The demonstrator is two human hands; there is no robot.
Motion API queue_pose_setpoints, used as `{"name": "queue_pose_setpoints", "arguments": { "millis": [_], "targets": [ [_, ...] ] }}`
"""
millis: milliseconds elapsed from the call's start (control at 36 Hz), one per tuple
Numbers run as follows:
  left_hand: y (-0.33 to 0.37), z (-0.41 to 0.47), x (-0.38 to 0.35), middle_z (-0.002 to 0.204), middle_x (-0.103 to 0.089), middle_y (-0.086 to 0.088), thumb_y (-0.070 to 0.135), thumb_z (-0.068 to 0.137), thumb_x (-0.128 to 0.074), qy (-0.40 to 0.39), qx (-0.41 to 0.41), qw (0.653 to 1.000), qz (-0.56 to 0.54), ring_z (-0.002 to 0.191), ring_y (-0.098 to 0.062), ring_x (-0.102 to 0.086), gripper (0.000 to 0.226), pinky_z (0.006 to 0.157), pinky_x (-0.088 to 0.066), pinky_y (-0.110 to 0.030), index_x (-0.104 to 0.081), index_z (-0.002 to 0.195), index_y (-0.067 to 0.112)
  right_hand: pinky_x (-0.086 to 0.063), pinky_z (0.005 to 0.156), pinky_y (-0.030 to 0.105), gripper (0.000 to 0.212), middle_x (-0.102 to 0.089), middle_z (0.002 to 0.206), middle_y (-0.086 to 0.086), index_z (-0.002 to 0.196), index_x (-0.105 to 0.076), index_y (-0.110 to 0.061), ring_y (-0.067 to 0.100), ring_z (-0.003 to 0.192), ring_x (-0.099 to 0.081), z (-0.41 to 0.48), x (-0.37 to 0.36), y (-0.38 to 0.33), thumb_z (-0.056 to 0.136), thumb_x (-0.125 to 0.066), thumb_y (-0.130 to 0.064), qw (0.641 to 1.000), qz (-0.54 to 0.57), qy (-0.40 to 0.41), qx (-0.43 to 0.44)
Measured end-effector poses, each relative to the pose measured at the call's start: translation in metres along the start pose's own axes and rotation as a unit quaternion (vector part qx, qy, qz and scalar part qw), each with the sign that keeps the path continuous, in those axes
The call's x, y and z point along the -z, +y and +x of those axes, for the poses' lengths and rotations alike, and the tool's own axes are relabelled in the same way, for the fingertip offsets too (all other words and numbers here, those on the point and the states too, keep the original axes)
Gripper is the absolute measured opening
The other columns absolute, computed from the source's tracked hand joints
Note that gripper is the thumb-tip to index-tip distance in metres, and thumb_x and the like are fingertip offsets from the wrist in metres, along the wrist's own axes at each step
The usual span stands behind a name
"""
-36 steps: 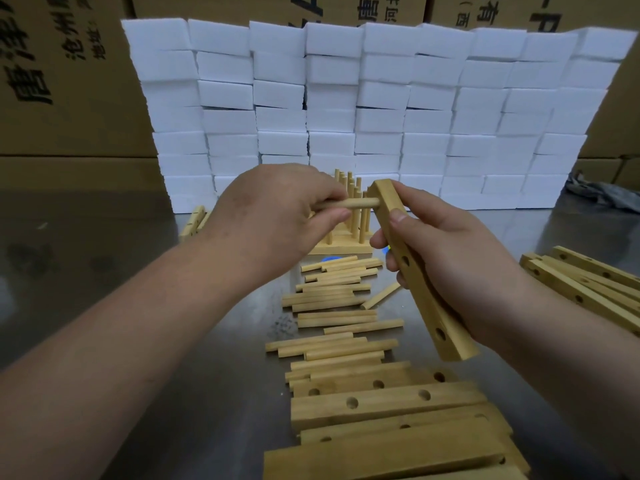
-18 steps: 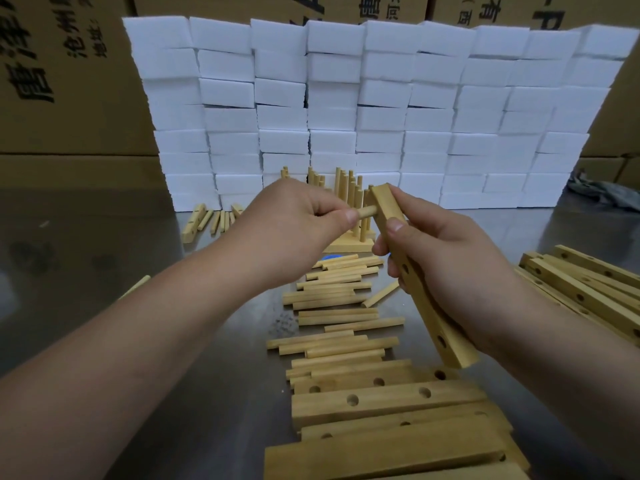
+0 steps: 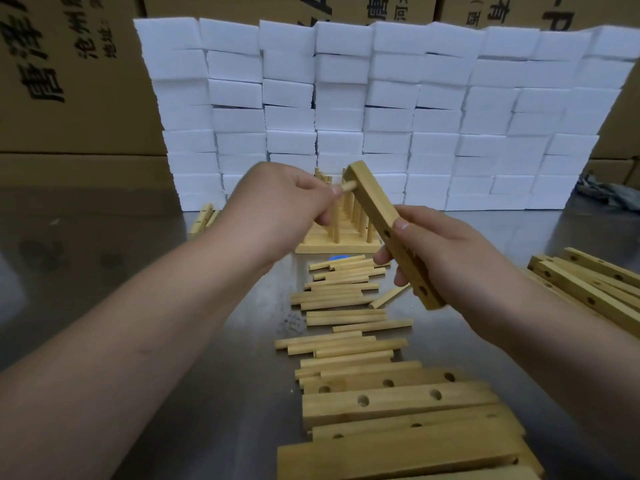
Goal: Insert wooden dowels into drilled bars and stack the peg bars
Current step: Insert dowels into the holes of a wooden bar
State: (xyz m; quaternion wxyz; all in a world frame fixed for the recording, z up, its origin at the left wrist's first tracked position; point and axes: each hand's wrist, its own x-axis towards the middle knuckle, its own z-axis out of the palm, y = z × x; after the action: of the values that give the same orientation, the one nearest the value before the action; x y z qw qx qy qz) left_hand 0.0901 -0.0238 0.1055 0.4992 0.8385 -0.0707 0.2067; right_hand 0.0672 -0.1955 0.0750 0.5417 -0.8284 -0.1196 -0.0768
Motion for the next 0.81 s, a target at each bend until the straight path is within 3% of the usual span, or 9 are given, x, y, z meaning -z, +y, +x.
{"name": "queue_pose_setpoints", "arguments": {
  "millis": [83,194,278,361,444,500,583,667,806],
  "targets": [
    [-0.002,0.004,0.004,0.082,-0.068,-0.016,0.037,0.083,-0.062,0.021,0.006,1.0,-0.008,0.052,-0.013,-0.041,0.026,0.053,-0.035,-0.024,-0.07,0.069,0.017,-0.043,0.054,0.021,0.021,-0.066,0.068,-0.012,0.088,-0.06,-0.025,0.0,0.051,-0.053,0.001,-0.001,0.0,0.096,-0.041,-0.03,1.0,-0.021,-0.021,-0.006],
    [-0.007,0.006,0.003,0.074,-0.066,0.004,0.041,0.085,-0.058,0.05,-0.043,0.996,0.066,0.053,-0.002,-0.048,0.02,0.053,-0.037,-0.022,-0.07,0.082,0.025,-0.039,0.046,0.014,0.032,-0.054,0.049,-0.014,0.073,-0.057,-0.016,-0.001,0.041,-0.044,0.001,-0.005,0.004,0.096,-0.041,-0.03,0.999,-0.029,0.034,0.005],
    [-0.006,0.003,0.003,0.086,-0.052,0.008,0.042,0.086,-0.056,0.117,-0.133,0.971,0.162,0.088,-0.009,-0.048,0.024,0.07,-0.033,-0.025,-0.065,0.104,0.029,-0.038,0.053,0.026,0.021,-0.057,0.057,-0.01,0.088,-0.061,-0.02,0.003,0.043,-0.044,0.008,0.001,0.008,0.095,-0.044,-0.03,0.992,0.055,0.111,-0.027],
    [-0.004,0.0,0.002,0.075,-0.047,0.013,0.039,0.083,-0.06,0.085,-0.163,0.965,0.187,0.076,-0.01,-0.047,0.032,0.064,-0.032,-0.026,-0.059,0.113,0.029,-0.039,0.055,0.029,0.03,-0.061,0.056,-0.009,0.123,-0.049,-0.031,0.007,0.047,-0.046,0.012,0.008,0.009,0.094,-0.048,-0.031,0.98,0.117,0.15,-0.064],
    [-0.007,0.0,0.001,0.08,-0.045,0.016,0.04,0.082,-0.061,0.073,-0.144,0.966,0.201,0.078,-0.011,-0.046,0.053,0.068,-0.034,-0.027,-0.044,0.131,0.031,-0.037,0.049,0.025,0.026,-0.056,0.063,-0.007,0.119,-0.054,-0.025,0.009,0.049,-0.044,0.014,0.008,0.012,0.096,-0.045,-0.028,0.975,0.127,0.166,-0.071],
    [-0.008,0.0,0.001,0.079,-0.047,0.015,0.04,0.082,-0.061,0.084,-0.137,0.971,0.178,0.075,-0.008,-0.048,0.042,0.063,-0.037,-0.029,-0.046,0.121,0.033,-0.036,0.047,0.023,0.02,-0.054,0.069,-0.004,0.111,-0.057,-0.024,0.01,0.052,-0.043,0.016,0.007,0.011,0.097,-0.043,-0.027,0.97,0.139,0.185,-0.077],
    [-0.008,-0.005,-0.004,0.074,-0.058,0.015,0.039,0.083,-0.061,-0.073,-0.15,0.967,0.191,0.072,0.001,-0.054,0.005,0.06,-0.042,-0.019,-0.061,0.084,0.034,-0.036,0.045,0.023,0.015,-0.055,0.074,-0.002,0.102,-0.056,-0.025,0.011,0.053,-0.045,0.018,0.009,0.011,0.097,-0.041,-0.024,0.96,0.165,0.204,-0.096],
    [-0.016,-0.014,-0.019,0.074,-0.063,0.016,0.047,0.081,-0.061,-0.28,-0.151,0.894,0.317,0.07,0.002,-0.056,0.016,0.061,-0.046,-0.019,-0.068,0.081,0.032,-0.036,0.042,0.02,0.016,-0.056,0.072,0.0,0.091,-0.054,-0.025,0.007,0.044,-0.044,0.019,0.01,0.011,0.097,-0.04,-0.02,0.946,0.219,0.207,-0.119],
    [-0.036,-0.022,-0.04,0.074,-0.058,0.016,0.052,0.077,-0.064,-0.358,-0.156,0.827,0.404,0.07,0.0,-0.05,0.024,0.059,-0.044,-0.022,-0.065,0.081,0.028,-0.034,0.042,0.02,0.014,-0.056,0.067,0.0,0.104,-0.052,-0.02,0.007,0.037,-0.041,0.02,0.006,0.011,0.096,-0.041,-0.017,0.933,0.263,0.2,-0.144]
  ]
}}
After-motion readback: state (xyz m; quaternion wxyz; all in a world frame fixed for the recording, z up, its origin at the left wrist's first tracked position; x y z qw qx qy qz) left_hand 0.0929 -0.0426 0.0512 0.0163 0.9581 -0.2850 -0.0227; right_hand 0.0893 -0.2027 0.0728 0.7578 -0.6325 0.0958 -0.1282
